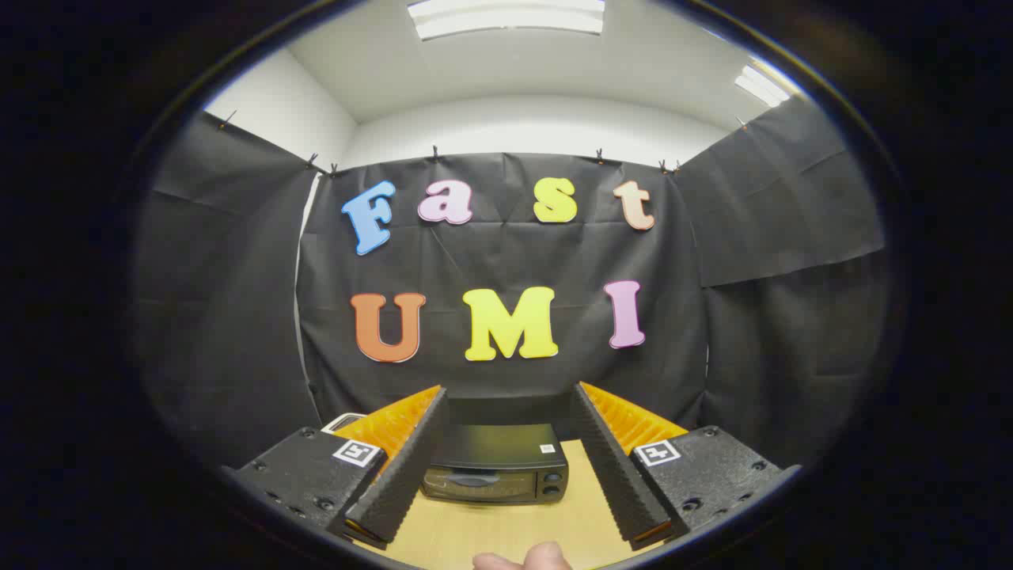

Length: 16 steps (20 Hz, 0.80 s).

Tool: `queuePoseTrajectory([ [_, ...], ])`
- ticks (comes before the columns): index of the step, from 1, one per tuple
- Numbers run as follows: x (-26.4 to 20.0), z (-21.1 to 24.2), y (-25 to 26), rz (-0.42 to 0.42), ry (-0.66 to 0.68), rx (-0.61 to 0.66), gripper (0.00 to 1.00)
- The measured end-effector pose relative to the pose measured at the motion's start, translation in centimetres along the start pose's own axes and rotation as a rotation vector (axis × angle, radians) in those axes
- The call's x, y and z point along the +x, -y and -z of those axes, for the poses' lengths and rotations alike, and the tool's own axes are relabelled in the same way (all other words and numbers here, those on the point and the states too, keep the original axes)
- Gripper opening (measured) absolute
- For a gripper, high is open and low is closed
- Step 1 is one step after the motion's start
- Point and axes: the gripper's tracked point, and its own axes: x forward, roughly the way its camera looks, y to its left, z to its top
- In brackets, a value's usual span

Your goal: Open the toaster oven, put the food inside, and close the toaster oven door.

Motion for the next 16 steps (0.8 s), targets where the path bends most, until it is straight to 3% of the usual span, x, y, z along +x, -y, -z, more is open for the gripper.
queuePoseTrajectory([
  [16, -0.61, 0.25, 0.98, 0.028, -0.023, 0.003, 1.00],
])
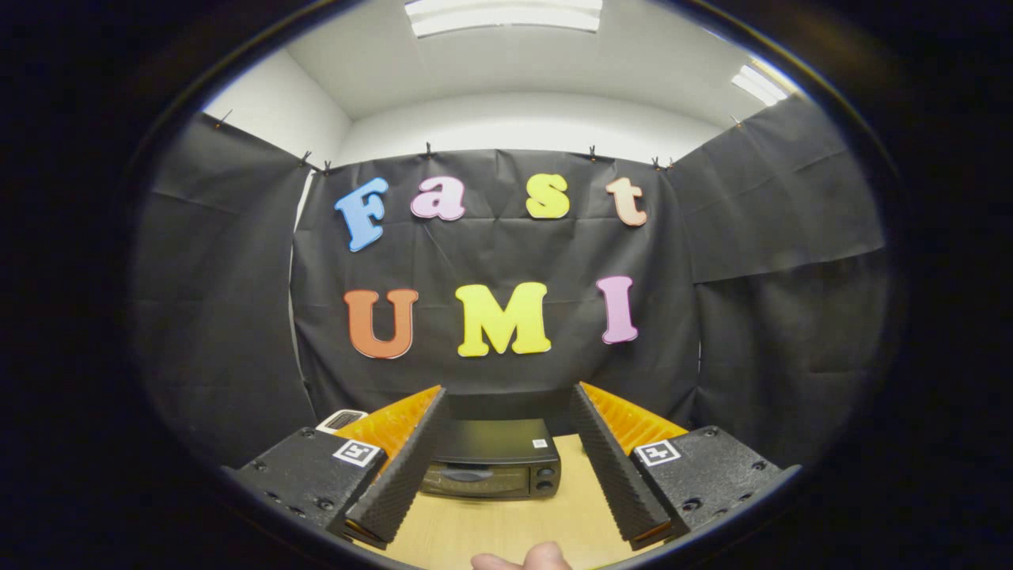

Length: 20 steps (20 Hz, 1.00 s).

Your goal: Open the toaster oven, put the food inside, and close the toaster oven door.

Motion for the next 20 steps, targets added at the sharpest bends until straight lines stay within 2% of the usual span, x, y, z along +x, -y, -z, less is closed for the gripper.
queuePoseTrajectory([
  [11, 0.7, 1.2, -0.2, 0.011, -0.053, -0.001, 1.00],
  [20, 4.8, 6.6, -2.2, 0.008, -0.197, 0.004, 1.00],
])
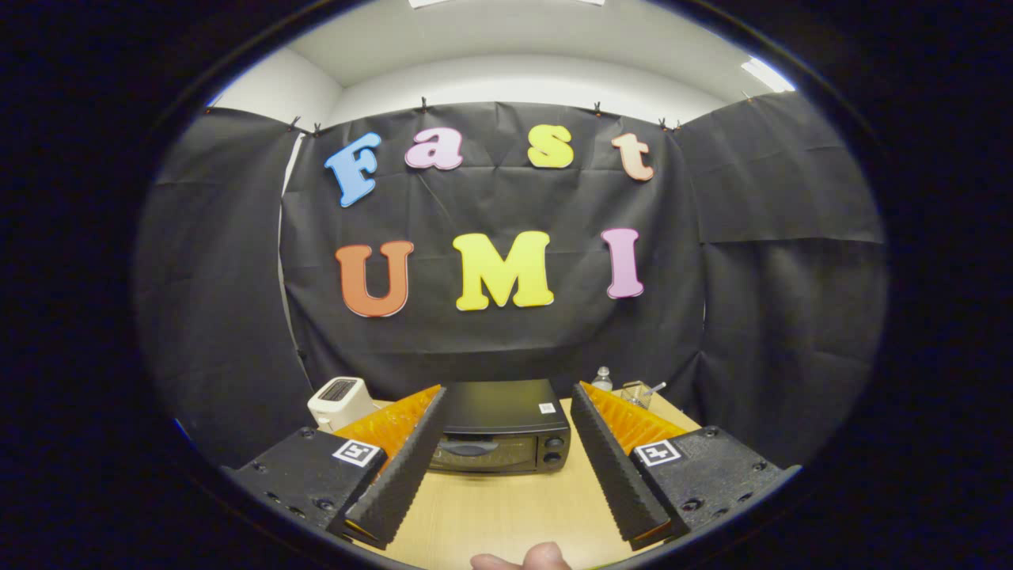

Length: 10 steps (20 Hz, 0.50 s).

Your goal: Open the toaster oven, put the food inside, and close the toaster oven door.

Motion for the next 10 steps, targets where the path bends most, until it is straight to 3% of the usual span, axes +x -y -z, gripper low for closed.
queuePoseTrajectory([
  [6, 7.7, 4.6, -2.6, -0.050, -0.122, 0.006, 1.00],
  [10, 14.0, 10.1, -3.8, -0.095, -0.229, -0.020, 1.00],
])
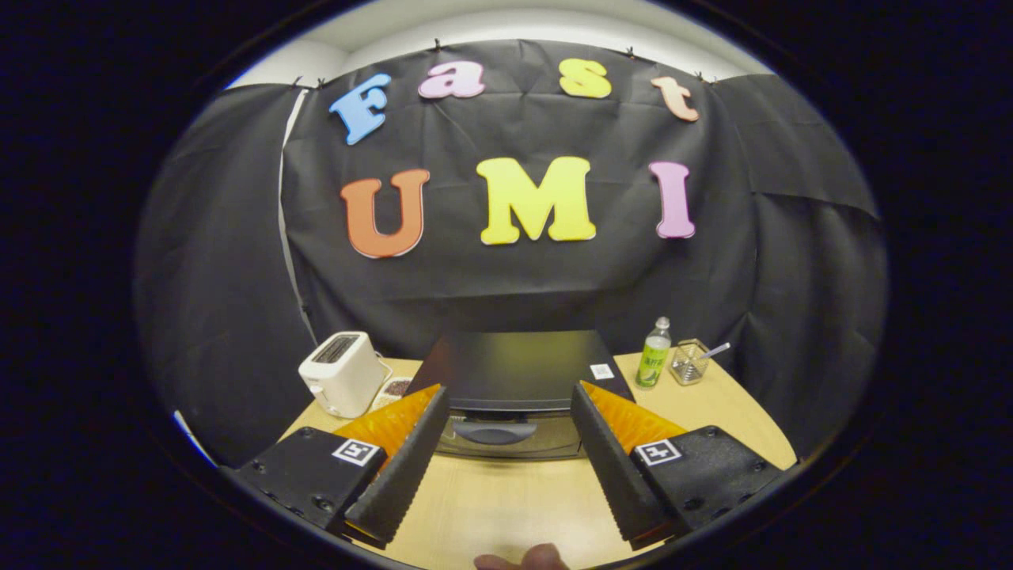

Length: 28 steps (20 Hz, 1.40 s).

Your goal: Open the toaster oven, put the food inside, and close the toaster oven door.

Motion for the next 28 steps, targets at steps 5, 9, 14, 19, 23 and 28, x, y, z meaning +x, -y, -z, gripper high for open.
queuePoseTrajectory([
  [5, 7.9, 4.3, -0.2, -0.009, -0.113, -0.009, 1.00],
  [9, 11.4, 7.0, -0.9, -0.014, -0.180, 0.004, 1.00],
  [14, 13.4, 8.5, -1.4, 0.013, -0.194, -0.001, 1.00],
  [19, 13.2, 8.8, -1.3, 0.068, -0.168, -0.028, 1.00],
  [23, 12.3, 10.0, -1.6, 0.062, -0.192, -0.017, 1.00],
  [28, 8.4, 13.7, -1.6, 0.050, -0.260, 0.009, 1.00],
])
